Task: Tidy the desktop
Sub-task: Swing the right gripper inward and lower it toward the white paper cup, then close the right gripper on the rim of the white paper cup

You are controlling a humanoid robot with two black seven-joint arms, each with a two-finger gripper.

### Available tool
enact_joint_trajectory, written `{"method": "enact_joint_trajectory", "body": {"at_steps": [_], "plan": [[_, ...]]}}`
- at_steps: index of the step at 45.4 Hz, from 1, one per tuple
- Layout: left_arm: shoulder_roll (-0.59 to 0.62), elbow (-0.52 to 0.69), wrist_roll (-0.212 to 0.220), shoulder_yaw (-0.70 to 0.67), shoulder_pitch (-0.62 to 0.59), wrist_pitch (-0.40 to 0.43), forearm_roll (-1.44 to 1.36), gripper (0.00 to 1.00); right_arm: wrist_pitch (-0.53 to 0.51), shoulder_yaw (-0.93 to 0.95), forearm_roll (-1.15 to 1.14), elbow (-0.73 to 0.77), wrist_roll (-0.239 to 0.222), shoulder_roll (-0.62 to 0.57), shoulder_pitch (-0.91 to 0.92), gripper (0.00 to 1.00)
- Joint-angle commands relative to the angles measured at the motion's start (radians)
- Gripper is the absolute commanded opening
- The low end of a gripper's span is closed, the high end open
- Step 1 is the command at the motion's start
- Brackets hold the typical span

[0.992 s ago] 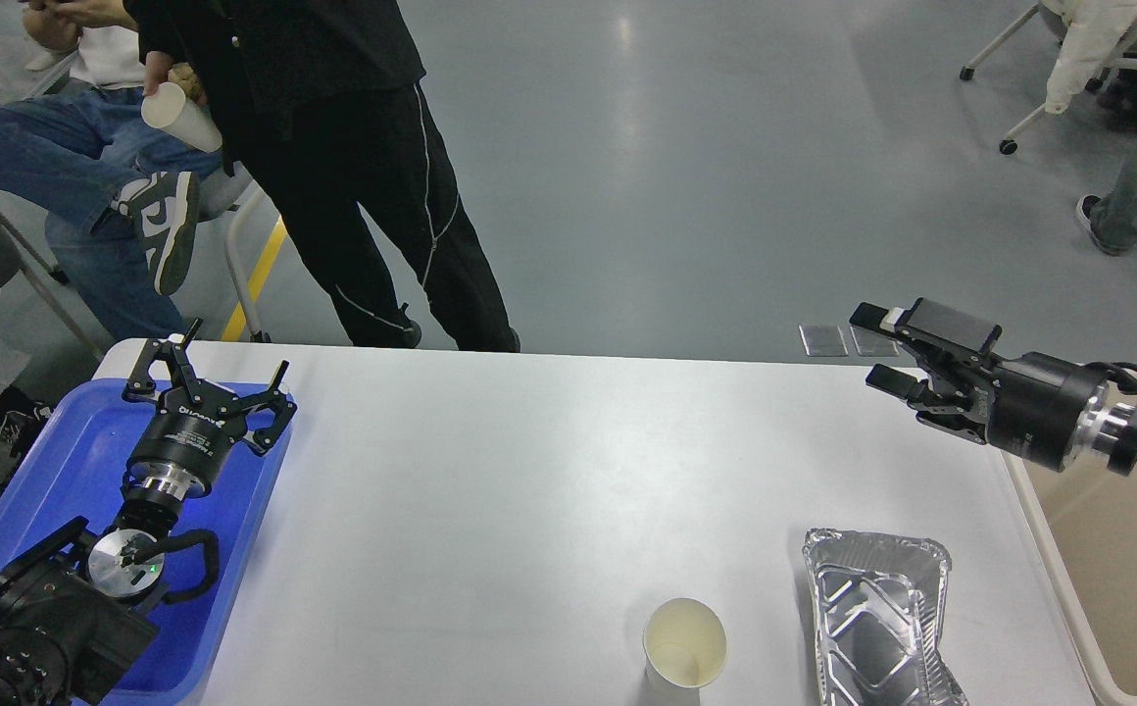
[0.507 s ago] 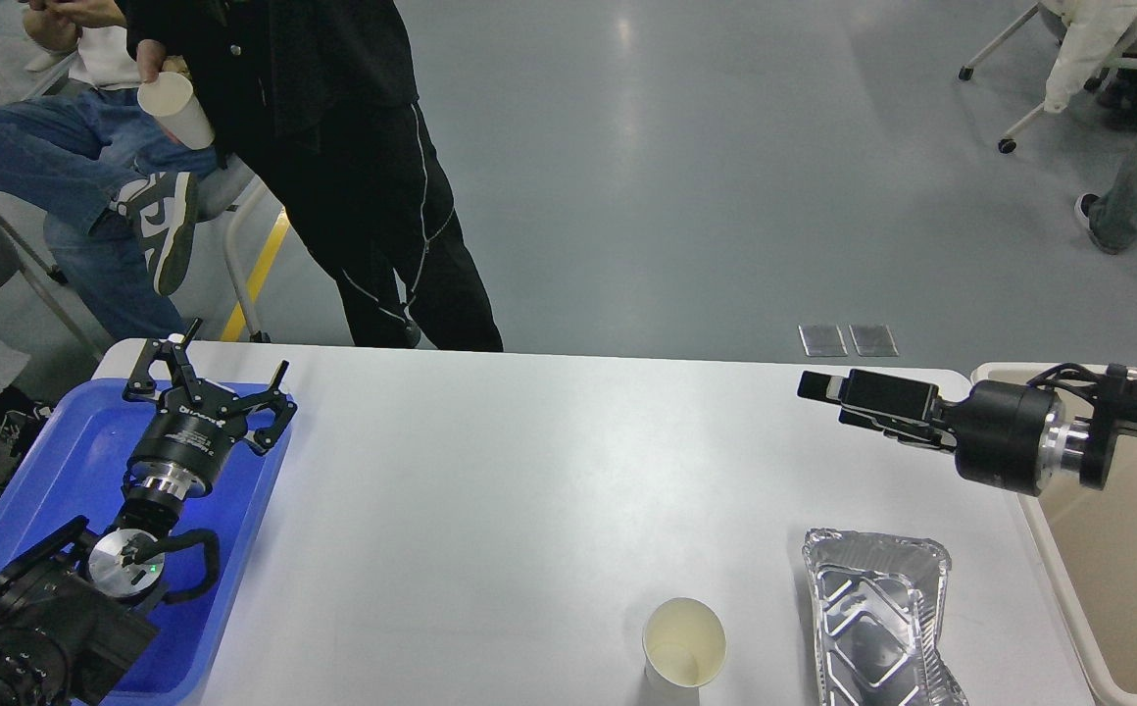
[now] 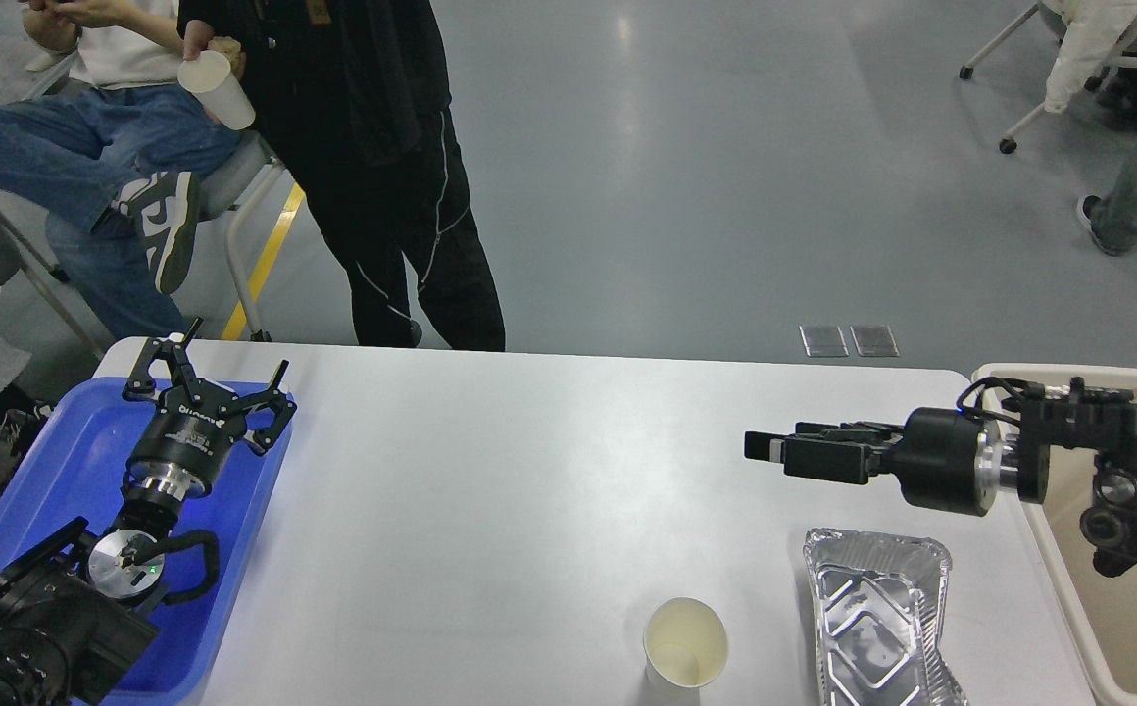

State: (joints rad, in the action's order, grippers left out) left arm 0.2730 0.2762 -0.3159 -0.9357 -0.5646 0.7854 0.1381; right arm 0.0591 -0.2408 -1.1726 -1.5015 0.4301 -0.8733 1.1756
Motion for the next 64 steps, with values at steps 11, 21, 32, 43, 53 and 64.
{"method": "enact_joint_trajectory", "body": {"at_steps": [11,21,32,43,53,64], "plan": [[0.000,0.000,0.000,0.000,0.000,0.000,0.000,1.00,0.018,-0.245,-0.033,0.029,0.024,0.151,0.108,1.00],[0.000,0.000,0.000,0.000,0.000,0.000,0.000,1.00,0.102,-0.285,-0.108,0.075,0.025,0.212,0.104,1.00],[0.000,0.000,0.000,0.000,0.000,0.000,0.000,1.00,0.197,-0.367,-0.171,0.075,0.076,0.251,0.095,1.00],[0.000,0.000,0.000,0.000,0.000,0.000,0.000,1.00,0.251,-0.367,-0.171,0.142,0.095,0.310,0.018,1.00],[0.000,0.000,0.000,0.000,0.000,0.000,0.000,1.00,0.341,-0.367,-0.170,0.259,0.095,0.396,-0.057,1.00],[0.000,0.000,0.000,0.000,0.000,0.000,0.000,1.00,0.349,-0.362,-0.170,0.302,0.095,0.421,-0.116,1.00]]}}
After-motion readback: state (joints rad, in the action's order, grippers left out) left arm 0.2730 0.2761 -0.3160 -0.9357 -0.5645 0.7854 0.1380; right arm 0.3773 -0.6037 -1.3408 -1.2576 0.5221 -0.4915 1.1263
